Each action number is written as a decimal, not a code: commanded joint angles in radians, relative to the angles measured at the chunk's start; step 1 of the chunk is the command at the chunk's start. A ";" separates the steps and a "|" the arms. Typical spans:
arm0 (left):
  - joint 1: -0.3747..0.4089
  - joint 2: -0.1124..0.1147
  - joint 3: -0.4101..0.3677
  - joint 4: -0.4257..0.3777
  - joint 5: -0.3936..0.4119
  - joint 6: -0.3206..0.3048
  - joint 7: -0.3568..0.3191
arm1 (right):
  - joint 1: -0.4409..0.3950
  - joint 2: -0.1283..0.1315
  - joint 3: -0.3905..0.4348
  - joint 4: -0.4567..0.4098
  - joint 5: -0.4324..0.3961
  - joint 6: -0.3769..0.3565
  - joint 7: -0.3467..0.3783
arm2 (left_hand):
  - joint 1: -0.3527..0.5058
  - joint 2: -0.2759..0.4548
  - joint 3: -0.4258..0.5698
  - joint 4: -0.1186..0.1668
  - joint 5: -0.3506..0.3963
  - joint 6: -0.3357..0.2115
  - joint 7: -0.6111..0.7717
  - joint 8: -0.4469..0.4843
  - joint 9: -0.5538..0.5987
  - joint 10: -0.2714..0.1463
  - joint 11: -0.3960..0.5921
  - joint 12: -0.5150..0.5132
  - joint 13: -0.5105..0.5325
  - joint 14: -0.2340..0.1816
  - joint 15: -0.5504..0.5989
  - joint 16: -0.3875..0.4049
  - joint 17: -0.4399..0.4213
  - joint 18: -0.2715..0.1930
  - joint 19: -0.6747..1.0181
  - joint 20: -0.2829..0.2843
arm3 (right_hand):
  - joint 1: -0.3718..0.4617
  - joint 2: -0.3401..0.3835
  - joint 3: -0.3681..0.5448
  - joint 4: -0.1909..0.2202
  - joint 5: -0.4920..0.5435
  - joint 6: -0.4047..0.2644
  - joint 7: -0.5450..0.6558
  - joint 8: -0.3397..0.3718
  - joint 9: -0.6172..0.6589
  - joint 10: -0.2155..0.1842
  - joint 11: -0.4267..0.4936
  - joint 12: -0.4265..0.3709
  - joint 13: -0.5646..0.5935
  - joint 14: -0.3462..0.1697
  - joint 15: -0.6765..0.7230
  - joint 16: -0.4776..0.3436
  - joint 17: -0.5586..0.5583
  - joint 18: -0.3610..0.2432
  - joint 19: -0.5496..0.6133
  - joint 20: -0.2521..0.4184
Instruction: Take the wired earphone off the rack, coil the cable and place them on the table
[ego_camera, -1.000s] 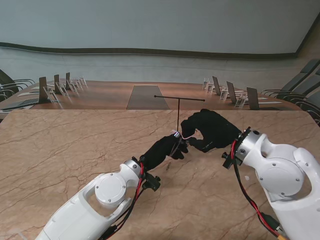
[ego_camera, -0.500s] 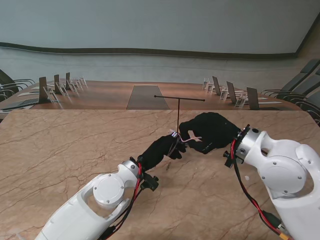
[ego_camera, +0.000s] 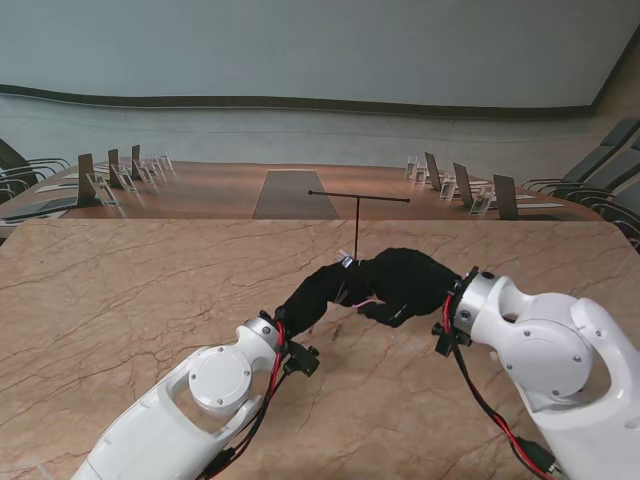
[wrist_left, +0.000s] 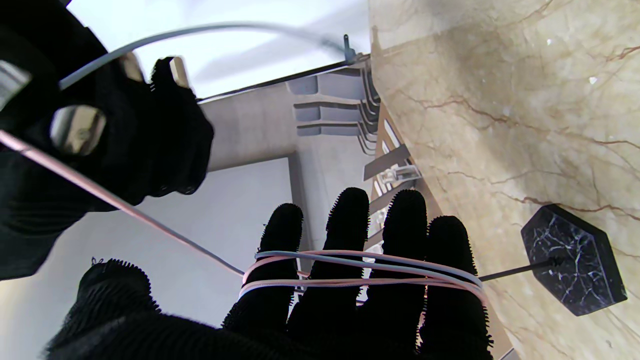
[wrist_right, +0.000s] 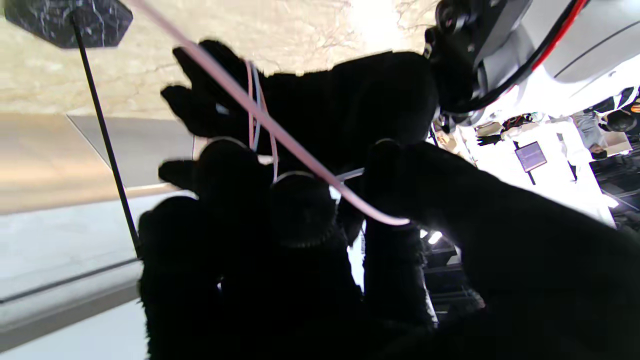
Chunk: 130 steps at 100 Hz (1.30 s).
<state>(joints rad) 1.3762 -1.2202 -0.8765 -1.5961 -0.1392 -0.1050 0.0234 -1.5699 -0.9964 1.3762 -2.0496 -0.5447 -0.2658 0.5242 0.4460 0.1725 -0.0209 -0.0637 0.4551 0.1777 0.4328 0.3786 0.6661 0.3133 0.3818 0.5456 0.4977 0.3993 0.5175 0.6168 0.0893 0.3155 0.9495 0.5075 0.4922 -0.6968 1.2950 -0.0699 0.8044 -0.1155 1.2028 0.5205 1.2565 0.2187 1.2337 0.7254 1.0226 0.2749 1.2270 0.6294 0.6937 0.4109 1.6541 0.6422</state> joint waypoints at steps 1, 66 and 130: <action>-0.001 -0.007 -0.001 -0.002 0.001 -0.003 0.001 | -0.023 -0.003 -0.018 0.008 -0.005 0.009 0.005 | -0.013 0.010 -0.018 0.010 -0.009 -0.038 -0.027 0.000 -0.022 -0.041 -0.021 -0.012 -0.012 -0.030 -0.010 -0.016 -0.010 0.001 -0.006 -0.015 | 0.042 -0.011 0.113 0.050 0.059 -0.080 0.100 -0.005 0.005 0.144 -0.027 -0.015 0.041 0.074 0.016 -0.008 -0.018 -0.007 0.028 -0.006; -0.009 -0.006 0.014 0.004 0.007 -0.010 -0.006 | -0.051 -0.029 -0.147 0.142 0.007 0.190 -0.107 | -0.006 0.007 -0.017 0.010 -0.006 -0.064 -0.016 0.011 -0.014 -0.044 -0.025 -0.025 -0.009 -0.030 -0.026 -0.024 -0.013 -0.005 -0.025 -0.029 | 0.107 0.140 -0.124 0.036 -0.170 0.032 0.035 -0.134 -0.356 0.180 -0.245 -0.232 -0.376 0.049 -0.260 -0.069 -0.376 -0.093 -0.259 -0.092; -0.005 -0.005 0.014 0.001 0.014 -0.018 -0.003 | -0.019 -0.023 -0.213 0.213 -0.003 0.262 -0.081 | -0.003 0.007 -0.017 0.010 -0.003 -0.070 -0.011 0.017 -0.002 -0.067 -0.041 -0.041 -0.012 -0.045 -0.042 -0.036 -0.014 -0.013 -0.032 -0.035 | -0.025 0.360 -0.480 0.062 -0.438 0.053 -0.189 -0.205 -0.737 0.056 -0.452 -0.340 -0.643 -0.087 -0.499 -0.150 -0.559 -0.212 -0.503 -0.138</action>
<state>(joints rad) 1.3655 -1.2212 -0.8613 -1.5896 -0.1258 -0.1190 0.0203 -1.5885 -1.0192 1.1708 -1.8462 -0.5439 -0.0113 0.4380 0.4461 0.1725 -0.0210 -0.0638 0.4546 0.1774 0.4328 0.3871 0.6675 0.2878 0.3687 0.5160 0.4967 0.3906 0.4919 0.5955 0.0837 0.3043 0.9314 0.4830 0.5132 -0.4018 0.8614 -0.0532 0.4027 -0.0612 1.0547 0.3127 0.5586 0.2901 0.7990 0.3966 0.4170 0.2227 0.7513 0.4913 0.1529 0.2337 1.1702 0.5213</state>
